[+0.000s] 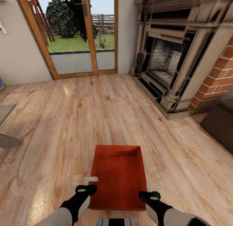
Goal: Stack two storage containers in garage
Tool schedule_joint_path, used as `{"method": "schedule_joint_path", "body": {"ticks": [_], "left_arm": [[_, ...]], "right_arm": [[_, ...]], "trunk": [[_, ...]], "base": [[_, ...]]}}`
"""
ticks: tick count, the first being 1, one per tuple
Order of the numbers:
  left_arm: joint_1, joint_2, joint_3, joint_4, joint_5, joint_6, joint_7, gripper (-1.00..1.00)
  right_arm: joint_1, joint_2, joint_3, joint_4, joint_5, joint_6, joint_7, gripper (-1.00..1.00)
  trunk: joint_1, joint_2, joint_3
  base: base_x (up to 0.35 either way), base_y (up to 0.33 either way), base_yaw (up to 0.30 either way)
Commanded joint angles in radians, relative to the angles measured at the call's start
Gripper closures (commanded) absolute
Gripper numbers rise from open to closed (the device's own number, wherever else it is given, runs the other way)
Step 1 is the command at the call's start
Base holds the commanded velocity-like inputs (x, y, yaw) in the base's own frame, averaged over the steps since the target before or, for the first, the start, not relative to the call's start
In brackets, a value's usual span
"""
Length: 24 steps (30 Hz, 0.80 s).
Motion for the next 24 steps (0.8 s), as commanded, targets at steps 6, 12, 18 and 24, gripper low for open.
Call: {"method": "schedule_joint_path", "body": {"ticks": [6,12,18,24], "left_arm": [[0.0,0.0,0.005,-0.004,-0.008,0.004,0.002,-1.0],[0.0,0.0,0.004,-0.016,-0.009,-0.005,0.003,-1.0],[0.0,-0.005,0.004,-0.019,-0.008,-0.008,0.01,-1.0],[0.0,-0.008,0.004,-0.021,-0.007,-0.008,0.017,-1.0]], "right_arm": [[0.0,0.0,0.008,0.0,-0.01,-0.003,-0.003,-1.0],[0.0,0.0,0.007,0.0,-0.01,-0.003,-0.003,-1.0],[0.0,0.0,0.007,0.0,-0.01,-0.003,-0.003,-1.0],[0.0,0.0,0.007,0.0,-0.01,-0.003,-0.003,-1.0]], "trunk": [[0.0,0.0,-0.001],[0.0,0.0,-0.001],[0.0,0.0,-0.001],[0.0,0.0,-0.001]], "base": [[0.0,0.0,0.0],[0.0,0.0,0.0],[0.0,0.0,0.0],[0.0,0.0,0.0]]}}
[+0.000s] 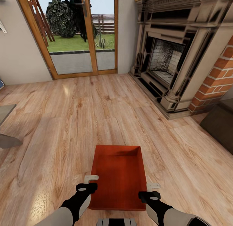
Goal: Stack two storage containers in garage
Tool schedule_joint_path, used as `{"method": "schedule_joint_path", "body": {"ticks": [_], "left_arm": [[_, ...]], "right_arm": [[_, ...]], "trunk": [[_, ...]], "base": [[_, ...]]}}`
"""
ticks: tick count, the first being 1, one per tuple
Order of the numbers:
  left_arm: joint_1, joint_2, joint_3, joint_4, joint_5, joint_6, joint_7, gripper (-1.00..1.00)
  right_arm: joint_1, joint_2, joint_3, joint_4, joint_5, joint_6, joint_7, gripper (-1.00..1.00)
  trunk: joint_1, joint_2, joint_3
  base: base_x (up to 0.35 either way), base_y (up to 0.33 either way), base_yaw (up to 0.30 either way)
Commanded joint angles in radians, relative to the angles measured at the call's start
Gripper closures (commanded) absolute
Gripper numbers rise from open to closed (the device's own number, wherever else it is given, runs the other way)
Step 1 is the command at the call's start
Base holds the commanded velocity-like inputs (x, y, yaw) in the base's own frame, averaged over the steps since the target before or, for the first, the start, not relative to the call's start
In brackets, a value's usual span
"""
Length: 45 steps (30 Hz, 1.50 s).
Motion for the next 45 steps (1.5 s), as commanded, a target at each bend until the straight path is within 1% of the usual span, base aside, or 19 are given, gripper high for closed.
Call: {"method": "schedule_joint_path", "body": {"ticks": [1,9,21,26,45], "left_arm": [[0.0,-0.001,0.002,-0.002,-0.005,0.006,0.003,-1.0],[0.0,0.0,0.003,-0.002,-0.004,0.006,0.003,-1.0],[0.0,-0.001,0.004,-0.002,-0.004,0.006,0.003,-1.0],[0.0,0.0,0.004,-0.002,-0.004,0.006,0.003,-1.0],[0.0,-0.001,0.0,0.0,-0.006,0.005,0.003,-1.0]], "right_arm": [[0.0,0.0,0.008,0.0,-0.01,-0.003,-0.003,-1.0],[0.0,0.0,0.008,0.0,-0.01,-0.003,-0.003,-1.0],[0.0,-0.006,0.008,0.0,-0.01,-0.003,-0.003,-1.0],[0.0,-0.006,0.008,0.0,-0.01,-0.003,-0.003,-1.0],[0.0,-0.006,0.008,0.0,-0.01,-0.003,-0.003,-1.0]], "trunk": [[0.004,-0.007,-0.004],[0.034,-0.063,-0.029],[0.034,-0.063,-0.029],[0.053,-0.098,-0.045],[0.053,-0.098,-0.045]], "base": [[0.0,0.0,0.0],[0.0,0.0,0.0],[0.0,0.0,0.0],[0.0,0.0,0.0],[0.0,0.0,0.0]]}}
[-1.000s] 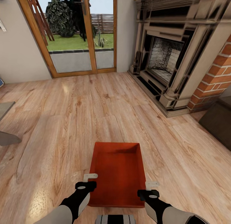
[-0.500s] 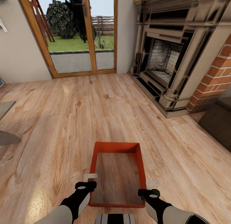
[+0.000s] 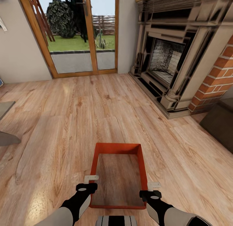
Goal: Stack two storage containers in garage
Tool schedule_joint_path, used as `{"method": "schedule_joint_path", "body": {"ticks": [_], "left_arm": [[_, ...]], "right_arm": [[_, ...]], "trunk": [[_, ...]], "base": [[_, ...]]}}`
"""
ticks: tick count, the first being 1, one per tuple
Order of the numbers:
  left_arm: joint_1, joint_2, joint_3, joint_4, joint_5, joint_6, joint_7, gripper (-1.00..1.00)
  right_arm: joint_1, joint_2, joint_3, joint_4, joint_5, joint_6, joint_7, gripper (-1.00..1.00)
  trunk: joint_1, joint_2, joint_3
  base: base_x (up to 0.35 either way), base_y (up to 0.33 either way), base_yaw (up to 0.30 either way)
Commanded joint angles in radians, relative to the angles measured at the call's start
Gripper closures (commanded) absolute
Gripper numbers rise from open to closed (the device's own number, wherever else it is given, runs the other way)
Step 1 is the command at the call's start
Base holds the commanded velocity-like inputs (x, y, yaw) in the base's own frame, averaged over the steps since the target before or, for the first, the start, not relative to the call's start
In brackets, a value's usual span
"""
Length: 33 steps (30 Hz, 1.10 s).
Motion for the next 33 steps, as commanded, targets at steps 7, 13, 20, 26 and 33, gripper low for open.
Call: {"method": "schedule_joint_path", "body": {"ticks": [7,13,20,26,33], "left_arm": [[0.0,0.001,0.006,0.0,-0.003,0.008,0.002,-1.0],[0.0,0.002,0.005,0.006,0.001,0.013,0.002,1.0],[0.0,0.004,0.007,0.005,0.011,0.008,0.002,1.0],[0.0,0.004,0.006,-0.002,0.011,0.008,-0.008,1.0],[0.0,0.004,0.005,-0.003,0.011,0.008,-0.01,1.0]], "right_arm": [[0.006,0.0,0.002,0.0,-0.011,-0.001,0.012,-1.0],[0.006,0.0,0.003,0.0,-0.011,-0.001,0.012,1.0],[0.006,0.0,0.001,0.0,-0.011,-0.001,0.012,1.0],[0.006,0.0,0.001,0.0,-0.011,-0.001,0.012,1.0],[0.006,0.0,0.001,0.0,-0.011,-0.001,0.012,1.0]], "trunk": [[0.001,0.0,-0.001],[0.001,0.0,-0.001],[0.001,0.0,-0.001],[0.001,0.0,-0.001],[0.001,0.0,-0.001]], "base": [[0.0,0.0,0.0],[0.0,0.0,0.0],[0.0,0.0,0.0],[0.0,0.0,0.0],[0.0,0.0,0.0]]}}
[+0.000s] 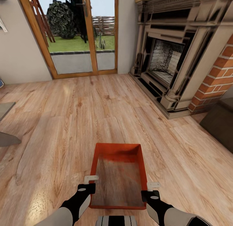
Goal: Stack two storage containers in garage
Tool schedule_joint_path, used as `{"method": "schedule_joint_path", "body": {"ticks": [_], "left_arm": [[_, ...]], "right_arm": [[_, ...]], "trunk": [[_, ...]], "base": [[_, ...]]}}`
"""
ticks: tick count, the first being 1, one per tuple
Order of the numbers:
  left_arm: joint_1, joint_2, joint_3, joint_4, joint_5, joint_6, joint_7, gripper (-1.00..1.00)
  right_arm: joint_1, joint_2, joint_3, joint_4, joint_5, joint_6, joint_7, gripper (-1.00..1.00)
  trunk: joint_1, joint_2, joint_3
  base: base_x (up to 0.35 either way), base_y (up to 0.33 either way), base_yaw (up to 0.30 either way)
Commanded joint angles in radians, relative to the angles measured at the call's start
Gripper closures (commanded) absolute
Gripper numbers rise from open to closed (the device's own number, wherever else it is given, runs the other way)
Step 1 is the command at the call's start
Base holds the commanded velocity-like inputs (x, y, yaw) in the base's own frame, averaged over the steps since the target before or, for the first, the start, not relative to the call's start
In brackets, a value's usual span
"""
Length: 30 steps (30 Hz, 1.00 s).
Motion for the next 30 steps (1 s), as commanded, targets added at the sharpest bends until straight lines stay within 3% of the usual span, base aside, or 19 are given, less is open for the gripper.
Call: {"method": "schedule_joint_path", "body": {"ticks": [1,10,30], "left_arm": [[-0.001,0.001,0.006,-0.005,-0.021,0.007,0.007,1.0],[-0.001,0.0,0.006,-0.006,-0.021,0.007,0.007,1.0],[-0.001,0.001,0.01,-0.005,-0.021,0.01,0.008,1.0]], "right_arm": [[0.004,0.0,-0.001,0.003,-0.017,-0.002,0.004,1.0],[0.004,0.0,-0.001,0.003,-0.017,-0.002,0.004,1.0],[0.004,0.0,-0.001,0.003,-0.017,-0.002,0.004,1.0]], "trunk": [[0.008,0.0,-0.001],[0.008,0.0,-0.001],[-0.069,0.14,0.062]], "base": [[0.0,0.0,0.0],[-0.003,0.003,0.0],[0.0,0.0,0.0]]}}
